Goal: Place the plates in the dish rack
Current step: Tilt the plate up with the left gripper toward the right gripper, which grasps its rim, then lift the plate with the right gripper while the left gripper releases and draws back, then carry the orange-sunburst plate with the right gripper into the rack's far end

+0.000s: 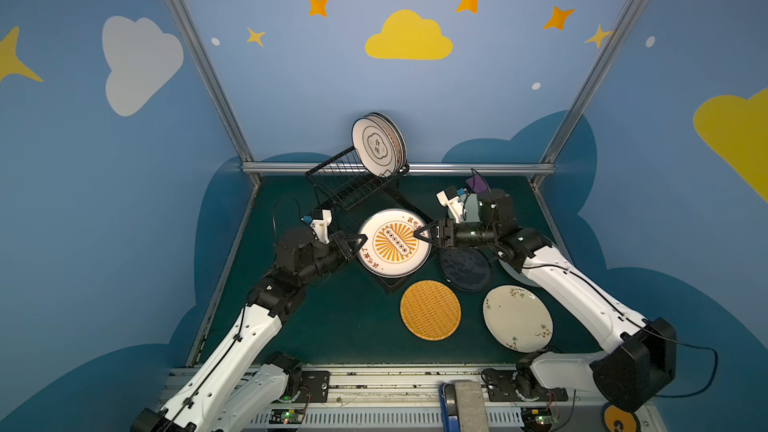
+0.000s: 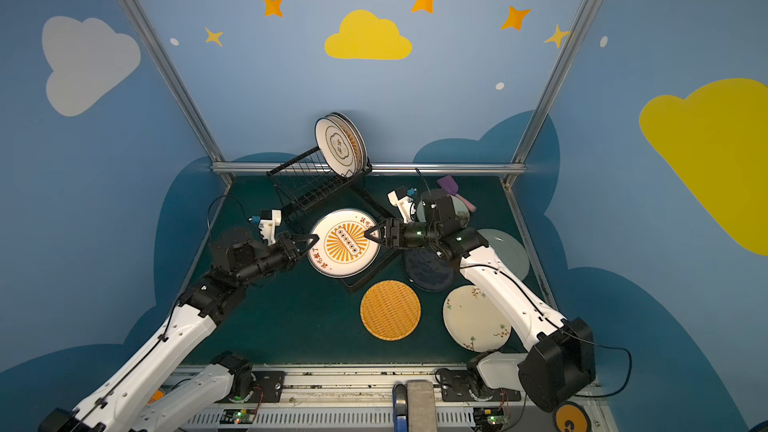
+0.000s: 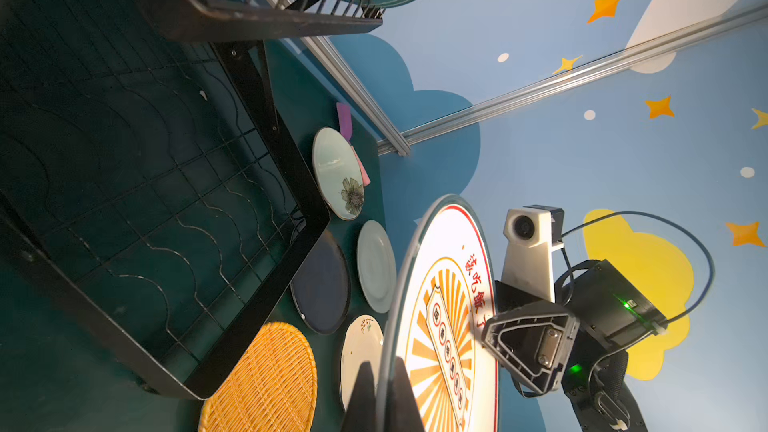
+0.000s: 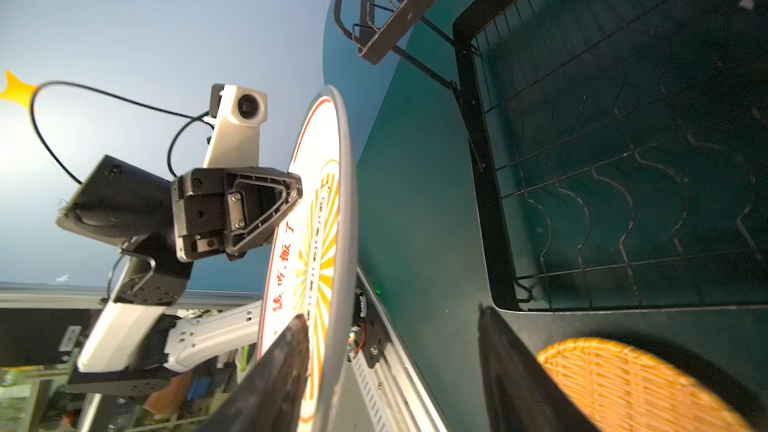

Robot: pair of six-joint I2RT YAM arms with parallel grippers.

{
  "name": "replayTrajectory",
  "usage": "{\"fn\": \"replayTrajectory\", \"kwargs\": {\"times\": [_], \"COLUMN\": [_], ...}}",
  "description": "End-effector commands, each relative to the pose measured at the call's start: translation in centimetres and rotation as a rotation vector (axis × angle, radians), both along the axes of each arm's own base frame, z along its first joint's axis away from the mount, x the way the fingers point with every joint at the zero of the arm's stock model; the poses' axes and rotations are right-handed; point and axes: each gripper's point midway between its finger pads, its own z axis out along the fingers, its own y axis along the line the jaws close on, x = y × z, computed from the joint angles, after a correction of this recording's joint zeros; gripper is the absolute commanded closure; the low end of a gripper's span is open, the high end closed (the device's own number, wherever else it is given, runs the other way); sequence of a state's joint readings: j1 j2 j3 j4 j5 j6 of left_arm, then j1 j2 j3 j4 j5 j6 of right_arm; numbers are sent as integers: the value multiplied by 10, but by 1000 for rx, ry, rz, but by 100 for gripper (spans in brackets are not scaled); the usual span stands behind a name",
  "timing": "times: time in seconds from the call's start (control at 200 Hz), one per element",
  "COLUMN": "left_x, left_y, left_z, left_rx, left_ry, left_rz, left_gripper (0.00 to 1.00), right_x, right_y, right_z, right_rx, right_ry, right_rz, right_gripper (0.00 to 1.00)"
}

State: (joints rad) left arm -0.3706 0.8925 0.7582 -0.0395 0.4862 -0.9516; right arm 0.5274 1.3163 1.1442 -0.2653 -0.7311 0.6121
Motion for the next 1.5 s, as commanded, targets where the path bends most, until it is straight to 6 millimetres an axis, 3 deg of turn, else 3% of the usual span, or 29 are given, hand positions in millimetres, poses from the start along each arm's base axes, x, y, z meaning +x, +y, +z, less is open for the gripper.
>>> {"fn": "replayTrajectory", "kwargs": {"times": [0.0,0.305,0.365,0.451,0.486,0.571,0.611,0.656,0.896,1.041,1.151,1.277,1.497], "left_x": [2,7,9,11,12,14,13,8,-41,-75,-88,-92,-89], "left_y": [-5,-4,-2,2,5,21,30,39,85,85,78,76,69], "left_z": [33,14,8,-4,-9,-27,-32,-32,-22,-20,-23,-25,-25], "left_rx": [-55,29,57,102,125,209,242,272,362,391,362,346,336], "left_ry": [-118,-143,-138,-114,-97,-35,-20,-19,-64,-123,-156,-172,-215], "left_rz": [-17,-14,-6,11,27,98,121,137,191,124,74,66,26], "left_gripper": [96,96,96,95,82,27,11,0,0,0,0,0,0], "right_x": [-4,-16,-15,-13,-10,0,6,12,36,50,68,91,135], "right_y": [3,20,21,22,21,14,9,4,-4,4,14,33,68], "right_z": [1,-1,-1,5,9,19,27,38,117,162,193,215,224], "right_rx": [11,11,10,9,7,-12,-18,-25,-15,-51,-93,-171,-311], "right_ry": [17,50,54,28,10,-51,-91,-135,-398,-602,-758,-905,-1129], "right_rz": [16,10,-5,-26,-44,-110,-151,-185,-307,-359,-414,-456,-551], "right_gripper": [49,89,100,100,100,100,100,100,100,100,100,100,100]}}
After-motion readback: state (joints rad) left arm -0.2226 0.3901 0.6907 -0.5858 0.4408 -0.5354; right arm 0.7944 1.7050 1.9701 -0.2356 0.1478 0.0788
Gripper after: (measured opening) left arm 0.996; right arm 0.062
